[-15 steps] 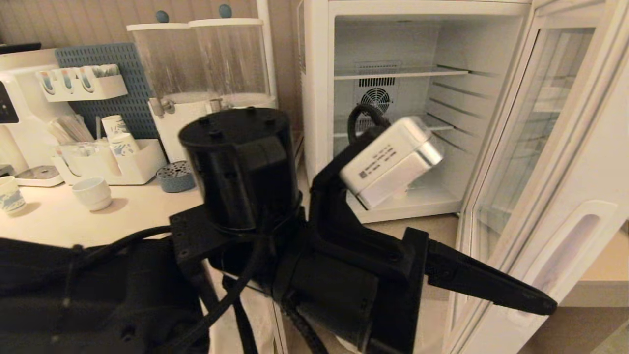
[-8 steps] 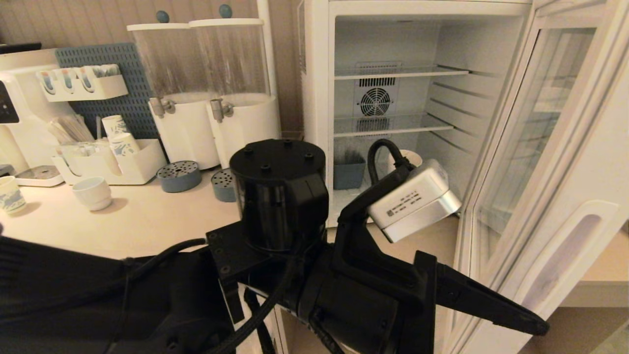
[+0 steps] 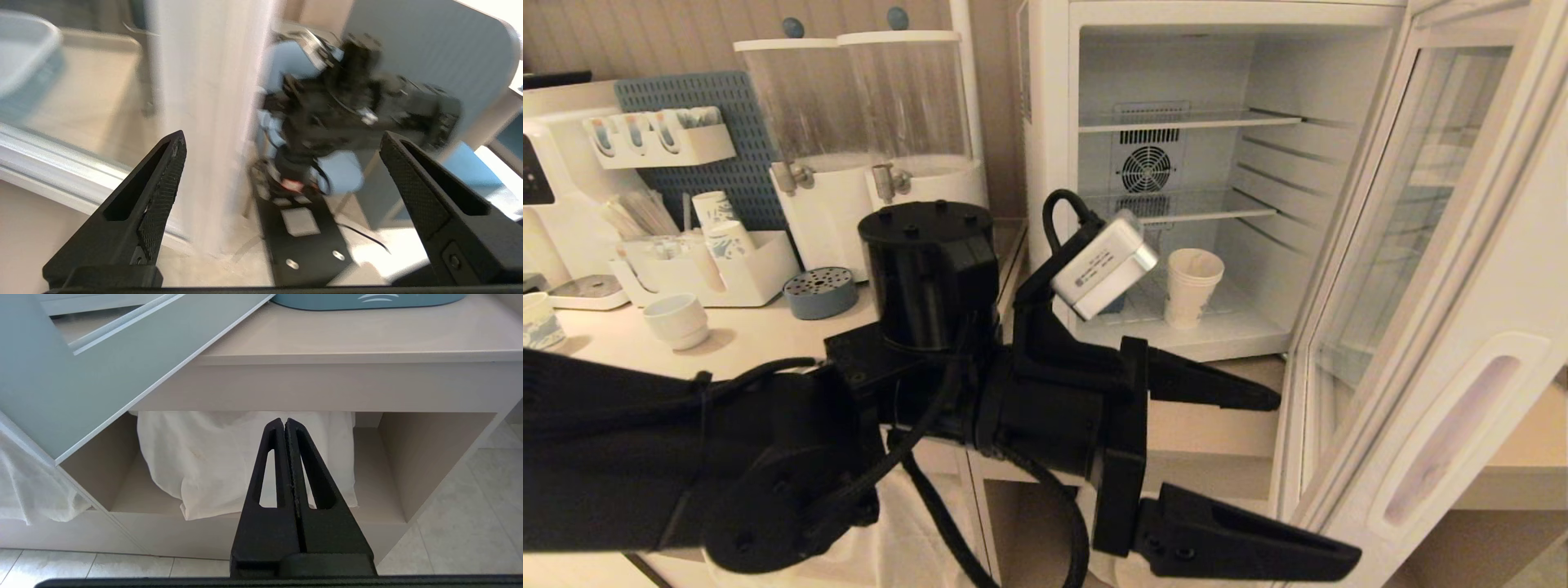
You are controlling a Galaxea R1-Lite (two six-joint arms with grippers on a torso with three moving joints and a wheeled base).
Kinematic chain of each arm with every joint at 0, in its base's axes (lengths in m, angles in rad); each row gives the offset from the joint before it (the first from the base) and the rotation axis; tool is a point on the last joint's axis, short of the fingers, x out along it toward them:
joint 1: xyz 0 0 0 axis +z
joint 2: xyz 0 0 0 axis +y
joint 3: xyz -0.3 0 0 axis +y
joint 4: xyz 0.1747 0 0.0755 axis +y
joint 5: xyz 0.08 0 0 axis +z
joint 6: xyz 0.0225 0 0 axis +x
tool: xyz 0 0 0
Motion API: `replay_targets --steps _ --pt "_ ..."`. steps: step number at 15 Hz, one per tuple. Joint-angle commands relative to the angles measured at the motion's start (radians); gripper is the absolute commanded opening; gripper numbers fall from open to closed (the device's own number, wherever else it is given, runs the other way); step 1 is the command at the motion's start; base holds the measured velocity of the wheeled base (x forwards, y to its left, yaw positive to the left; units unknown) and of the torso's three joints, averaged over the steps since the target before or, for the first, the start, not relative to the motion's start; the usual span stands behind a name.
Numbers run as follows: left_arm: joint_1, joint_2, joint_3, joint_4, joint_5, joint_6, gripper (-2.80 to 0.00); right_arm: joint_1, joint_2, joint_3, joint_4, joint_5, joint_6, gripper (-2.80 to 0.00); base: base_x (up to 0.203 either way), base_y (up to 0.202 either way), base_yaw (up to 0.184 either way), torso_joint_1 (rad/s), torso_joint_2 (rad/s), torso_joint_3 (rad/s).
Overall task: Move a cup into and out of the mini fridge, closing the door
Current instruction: Open the freezer door
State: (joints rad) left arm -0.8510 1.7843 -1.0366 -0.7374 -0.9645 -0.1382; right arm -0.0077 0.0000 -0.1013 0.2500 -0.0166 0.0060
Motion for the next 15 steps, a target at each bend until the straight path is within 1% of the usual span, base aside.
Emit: replay_targets --steps 1,4,7,9,11,14,15 --pt "0.005 0.061 -0.066 0.003 -0.006 -0.001 0.00 0.000 0.000 0.000 0.002 0.000 0.000 -2.80 0.000 0.000 0.000 0.000 0.00 0.000" --pt "-0.031 0.138 -0.157 0.057 -0.003 -0.001 0.00 0.000 0.000 0.000 0.002 0.000 0.002 -2.80 0.000 0.000 0.000 0.000 0.00 0.000" --pt "-0.087 0.172 -0.188 0.077 0.004 -0.003 0.00 0.000 0.000 0.000 0.002 0.000 0.002 -2.80 0.000 0.000 0.000 0.000 0.00 0.000" --pt "-0.137 0.175 -0.206 0.094 0.018 -0.004 0.00 0.000 0.000 0.000 0.002 0.000 0.002 -2.80 0.000 0.000 0.000 0.000 0.00 0.000" --pt "-0.192 0.181 -0.213 0.097 0.081 -0.003 0.00 0.000 0.000 0.000 0.002 0.000 0.002 -2.80 0.000 0.000 0.000 0.000 0.00 0.000" --pt "-0.286 0.175 -0.209 0.101 0.159 -0.014 0.00 0.000 0.000 0.000 0.002 0.000 0.002 -2.80 0.000 0.000 0.000 0.000 0.00 0.000" --pt "-0.328 0.177 -0.219 0.104 0.218 -0.017 0.00 0.000 0.000 0.000 0.002 0.000 0.002 -2.80 0.000 0.000 0.000 0.000 0.00 0.000"
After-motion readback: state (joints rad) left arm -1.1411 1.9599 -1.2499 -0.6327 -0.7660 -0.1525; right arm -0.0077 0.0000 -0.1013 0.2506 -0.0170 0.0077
